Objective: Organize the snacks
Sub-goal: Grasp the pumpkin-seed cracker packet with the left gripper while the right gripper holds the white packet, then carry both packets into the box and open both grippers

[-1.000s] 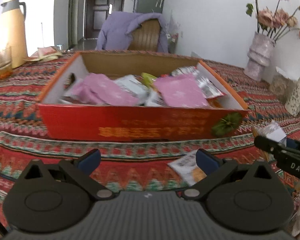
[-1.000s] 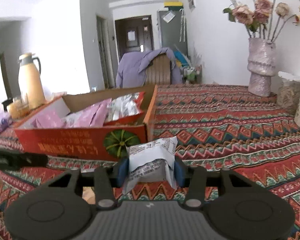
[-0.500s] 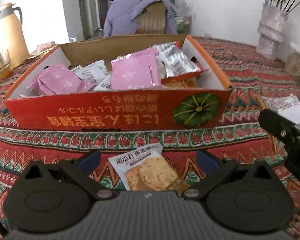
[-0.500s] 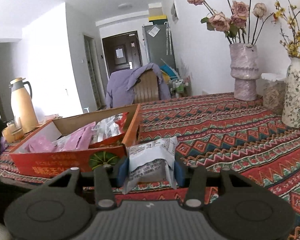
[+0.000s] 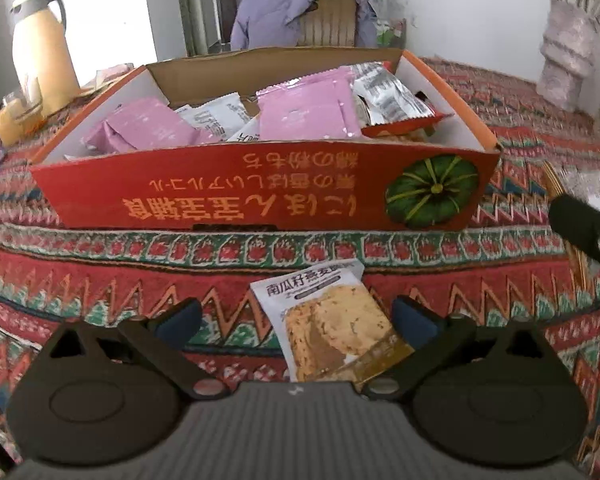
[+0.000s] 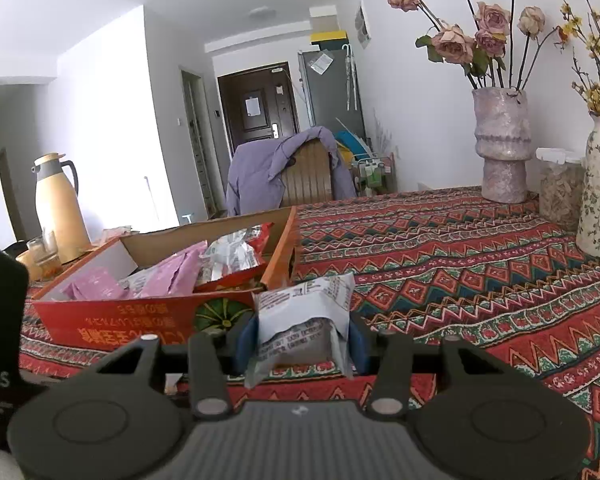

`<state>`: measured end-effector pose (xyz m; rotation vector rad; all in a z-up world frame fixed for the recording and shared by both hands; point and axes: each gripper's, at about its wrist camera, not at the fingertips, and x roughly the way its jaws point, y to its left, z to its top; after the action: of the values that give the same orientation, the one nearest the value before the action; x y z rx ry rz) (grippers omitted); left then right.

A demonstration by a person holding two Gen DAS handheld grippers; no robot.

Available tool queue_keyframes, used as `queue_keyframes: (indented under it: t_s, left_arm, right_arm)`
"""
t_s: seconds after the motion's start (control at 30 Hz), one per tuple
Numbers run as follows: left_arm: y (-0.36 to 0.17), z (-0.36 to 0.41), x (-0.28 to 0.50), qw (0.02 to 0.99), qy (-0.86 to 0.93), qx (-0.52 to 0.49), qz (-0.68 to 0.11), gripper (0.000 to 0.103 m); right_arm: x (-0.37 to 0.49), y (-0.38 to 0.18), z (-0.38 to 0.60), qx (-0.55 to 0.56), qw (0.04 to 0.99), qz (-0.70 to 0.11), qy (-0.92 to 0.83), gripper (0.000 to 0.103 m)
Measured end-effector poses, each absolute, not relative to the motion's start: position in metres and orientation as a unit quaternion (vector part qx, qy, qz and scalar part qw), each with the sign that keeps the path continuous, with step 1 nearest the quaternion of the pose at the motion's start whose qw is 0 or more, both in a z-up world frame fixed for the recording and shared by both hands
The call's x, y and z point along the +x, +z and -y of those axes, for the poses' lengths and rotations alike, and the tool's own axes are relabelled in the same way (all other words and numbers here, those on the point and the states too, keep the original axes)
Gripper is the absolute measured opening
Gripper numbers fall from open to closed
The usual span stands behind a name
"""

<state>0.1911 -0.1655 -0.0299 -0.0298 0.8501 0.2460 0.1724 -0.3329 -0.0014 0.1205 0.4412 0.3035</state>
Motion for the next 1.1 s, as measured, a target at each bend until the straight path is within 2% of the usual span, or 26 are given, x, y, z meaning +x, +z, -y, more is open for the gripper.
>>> queue_keyframes:
  t_s: [0.27,0.33,0.4,0.6,1.1]
  left_arm:
    - [-0.031,0.161,0.183,0.908,0.076,-0.010,-0.411,0.101]
    - [-0.029,0.158,0.178,0.909,0.061,-0.018,-0.411,0.091]
    - [-0.026,0.158,0.173,0.913,0.053,-0.017,-0.404,0.067]
    - [-0.022,0.151,0.162,0.919,0.019,-0.025,-0.392,0.043]
    - [-0.005,0.124,0.141,0.938,-0.001,-0.045,-0.344,0.042]
  right_arm:
    - [0.166,0.002,0.326,0.052,0.963,-0.219,0.151,0.047]
    - [0.164,0.004,0.324,0.049,0.963,-0.217,0.152,0.047]
    - [0.162,0.005,0.321,0.046,0.963,-0.217,0.151,0.047]
    - [0.154,0.009,0.313,0.037,0.964,-0.214,0.152,0.047]
    - [0.143,0.015,0.297,0.019,0.965,-0.213,0.149,0.047]
